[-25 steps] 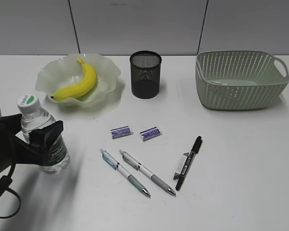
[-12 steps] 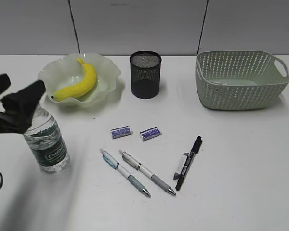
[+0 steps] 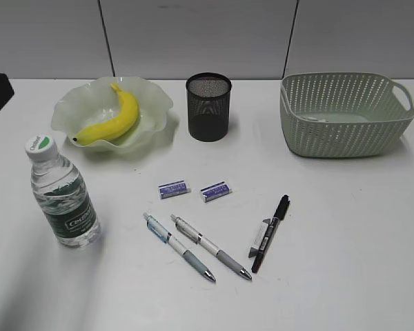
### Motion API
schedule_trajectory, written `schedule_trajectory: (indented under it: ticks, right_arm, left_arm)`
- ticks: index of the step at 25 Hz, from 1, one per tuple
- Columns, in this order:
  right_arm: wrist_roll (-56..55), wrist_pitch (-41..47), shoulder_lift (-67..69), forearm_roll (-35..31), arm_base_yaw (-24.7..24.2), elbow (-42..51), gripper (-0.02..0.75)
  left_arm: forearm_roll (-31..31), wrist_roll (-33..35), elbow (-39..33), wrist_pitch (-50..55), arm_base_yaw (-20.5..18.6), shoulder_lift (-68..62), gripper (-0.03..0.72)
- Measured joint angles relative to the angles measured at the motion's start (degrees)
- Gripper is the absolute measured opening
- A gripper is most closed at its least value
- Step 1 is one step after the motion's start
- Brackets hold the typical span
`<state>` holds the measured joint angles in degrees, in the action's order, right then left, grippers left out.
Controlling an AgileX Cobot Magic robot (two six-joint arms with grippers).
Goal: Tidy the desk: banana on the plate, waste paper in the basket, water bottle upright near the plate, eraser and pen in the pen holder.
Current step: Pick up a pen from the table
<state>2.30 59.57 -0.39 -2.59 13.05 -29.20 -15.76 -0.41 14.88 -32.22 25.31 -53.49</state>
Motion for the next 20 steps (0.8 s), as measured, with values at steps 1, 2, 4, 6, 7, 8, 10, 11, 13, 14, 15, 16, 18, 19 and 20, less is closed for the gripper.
schedule_trajectory:
  ticks: [1, 2, 4, 6, 7, 8, 10, 11, 13, 14, 15, 16, 18, 19, 20]
  right_arm:
    - [0.0, 0.0, 0.0, 0.0, 0.0, 0.0, 0.502]
    - [0.0, 0.0, 0.0, 0.0, 0.0, 0.0, 0.502]
    - [0.0, 0.0, 0.0, 0.0, 0.0, 0.0, 0.502]
    - [0.0, 0.0, 0.0, 0.0, 0.0, 0.0, 0.502]
    - [0.0, 0.0, 0.0, 0.0, 0.0, 0.0, 0.502]
    - [0.0, 0.0, 0.0, 0.0, 0.0, 0.0, 0.502]
    - [0.0, 0.0, 0.0, 0.0, 0.0, 0.0, 0.502]
    - [0.0, 0.0, 0.0, 0.0, 0.0, 0.0, 0.502]
    - [0.0, 0.0, 0.0, 0.0, 0.0, 0.0, 0.502]
    - [0.0, 0.0, 0.0, 0.0, 0.0, 0.0, 0.502]
    - [0.0, 0.0, 0.0, 0.0, 0.0, 0.0, 0.502]
    - [0.0, 0.0, 0.0, 0.0, 0.0, 0.0, 0.502]
    - [0.0, 0.0, 0.0, -0.1, 0.0, 0.0, 0.502]
    - [0.0, 0.0, 0.0, -0.1, 0.0, 0.0, 0.502]
    - [0.0, 0.0, 0.0, -0.1, 0.0, 0.0, 0.502]
  left_arm:
    - [0.0, 1.9, 2.0, 8.3, 0.0, 2.5, 0.592]
    - [0.2, 4.0, 4.6, 16.3, -0.1, 5.2, 0.591]
    - [3.1, 6.4, 9.7, 29.7, -0.9, 9.8, 0.590]
    - [9.0, 7.4, 14.7, 44.0, -2.2, 12.1, 0.588]
    - [11.4, 7.7, 16.8, 50.0, -3.0, 13.2, 0.587]
    - [14.0, 7.8, 18.4, 57.1, -3.8, 14.3, 0.588]
    - [17.1, 8.0, 21.3, 70.0, -5.3, 16.2, 0.588]
    - [18.1, 8.0, 22.3, 74.7, -6.0, 17.2, 0.588]
    - [19.1, 8.0, 23.2, 84.0, -6.6, 19.3, 0.586]
    - [19.2, 8.0, 23.3, 87.4, -6.7, 20.1, 0.582]
    - [19.1, 8.0, 23.3, 90.7, -6.7, 21.2, 0.573]
    - [18.6, 8.0, 23.3, 93.5, -6.7, 22.4, 0.560]
    - [17.5, 8.0, 22.5, 96.6, -6.7, 24.9, 0.529]
    - [16.8, 7.9, 21.9, 97.6, -6.7, 26.6, 0.510]
    - [16.4, 7.8, 21.1, 98.3, -6.7, 28.4, 0.494]
